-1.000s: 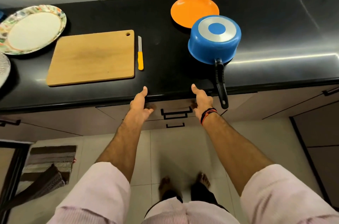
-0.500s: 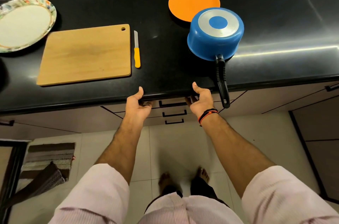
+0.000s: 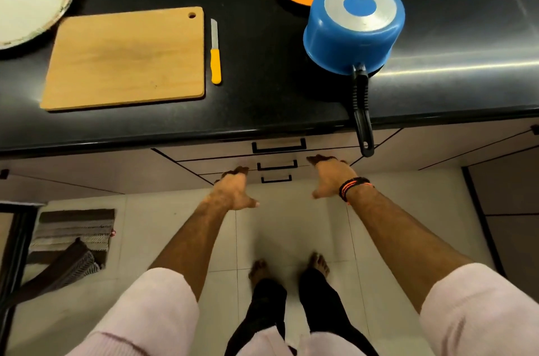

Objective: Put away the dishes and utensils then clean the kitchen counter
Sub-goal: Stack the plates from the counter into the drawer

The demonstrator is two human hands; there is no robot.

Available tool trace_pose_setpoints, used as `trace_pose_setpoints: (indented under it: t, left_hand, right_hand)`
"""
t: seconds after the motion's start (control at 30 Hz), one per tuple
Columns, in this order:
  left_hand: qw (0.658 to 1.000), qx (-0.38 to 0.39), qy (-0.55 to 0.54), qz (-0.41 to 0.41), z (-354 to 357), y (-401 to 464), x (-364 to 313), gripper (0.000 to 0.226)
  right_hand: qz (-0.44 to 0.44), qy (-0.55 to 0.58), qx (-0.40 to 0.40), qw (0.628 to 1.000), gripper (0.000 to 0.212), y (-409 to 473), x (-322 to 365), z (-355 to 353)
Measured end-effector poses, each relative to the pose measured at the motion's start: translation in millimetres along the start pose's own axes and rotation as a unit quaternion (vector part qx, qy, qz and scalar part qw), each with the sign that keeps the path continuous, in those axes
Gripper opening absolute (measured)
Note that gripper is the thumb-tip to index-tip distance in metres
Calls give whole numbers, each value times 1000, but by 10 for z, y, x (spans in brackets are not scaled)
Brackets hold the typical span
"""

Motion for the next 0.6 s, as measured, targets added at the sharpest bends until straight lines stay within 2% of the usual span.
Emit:
trace_pose_setpoints:
  t: [0.13,0.23,0.4,0.6]
  left_hand:
    - [997,-14,63,39,266,367,-35,86]
    - [996,-39,66,55,528,791,-23,85]
    - [990,-72,68,97,1045,1527,-10,88]
    - [983,-111,97,107,1346,2160,18,80]
  right_hand:
    - [11,14,52,998,84,343,26,285]
    - [-22,9,14,1000,82,766,11,635]
    - [-79,-3,-35,996,93,1452,-40,1275]
    - [-136,-69,-84,985,76,1974,5,1621]
Point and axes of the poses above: each hand's wrist, its own y-axis towards the middle knuckle, its own z-axis out of the palm, x = y × z, the point moved 1 cm from there along y, towards the middle knuckle, and after that the axes turned 4 degrees about -x, right-handed, at the moved point
